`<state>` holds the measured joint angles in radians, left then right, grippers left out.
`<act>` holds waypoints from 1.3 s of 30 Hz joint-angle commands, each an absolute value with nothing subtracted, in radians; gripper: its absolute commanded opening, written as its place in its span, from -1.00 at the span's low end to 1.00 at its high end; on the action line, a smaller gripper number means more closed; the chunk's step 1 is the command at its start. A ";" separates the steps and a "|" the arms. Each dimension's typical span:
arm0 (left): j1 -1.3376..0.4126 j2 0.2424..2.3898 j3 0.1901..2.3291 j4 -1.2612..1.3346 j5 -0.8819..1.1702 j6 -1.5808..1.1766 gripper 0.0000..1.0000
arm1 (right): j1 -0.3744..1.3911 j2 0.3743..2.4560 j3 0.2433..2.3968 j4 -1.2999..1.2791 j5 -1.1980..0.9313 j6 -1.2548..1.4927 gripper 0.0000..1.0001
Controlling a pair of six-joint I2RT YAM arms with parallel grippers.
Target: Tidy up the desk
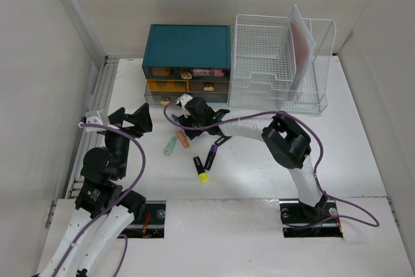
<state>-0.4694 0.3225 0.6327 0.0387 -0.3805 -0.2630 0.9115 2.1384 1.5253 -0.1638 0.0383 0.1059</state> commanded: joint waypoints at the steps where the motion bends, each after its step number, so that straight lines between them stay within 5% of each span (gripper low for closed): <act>1: -0.468 0.310 0.635 0.069 -0.374 -0.250 0.65 | 0.925 2.149 1.562 -0.121 0.055 0.121 0.04; 11: -0.468 0.310 0.635 0.069 -0.374 -0.250 0.62 | 0.925 2.119 1.552 -0.121 0.055 0.058 -0.91; 29: -0.468 0.310 0.626 0.069 -0.383 -0.250 0.62 | 0.934 1.902 1.762 -0.429 -0.374 -0.150 -0.96; 39: -0.468 0.310 0.626 0.069 -0.383 -0.250 0.62 | 0.934 1.884 1.838 -0.318 -0.072 -0.219 -0.96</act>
<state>-0.4694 0.3225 0.6300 0.0383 -0.3786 -0.2626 0.9298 1.9305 1.7481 -0.3855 -0.1936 -0.1669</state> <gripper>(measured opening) 0.814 0.411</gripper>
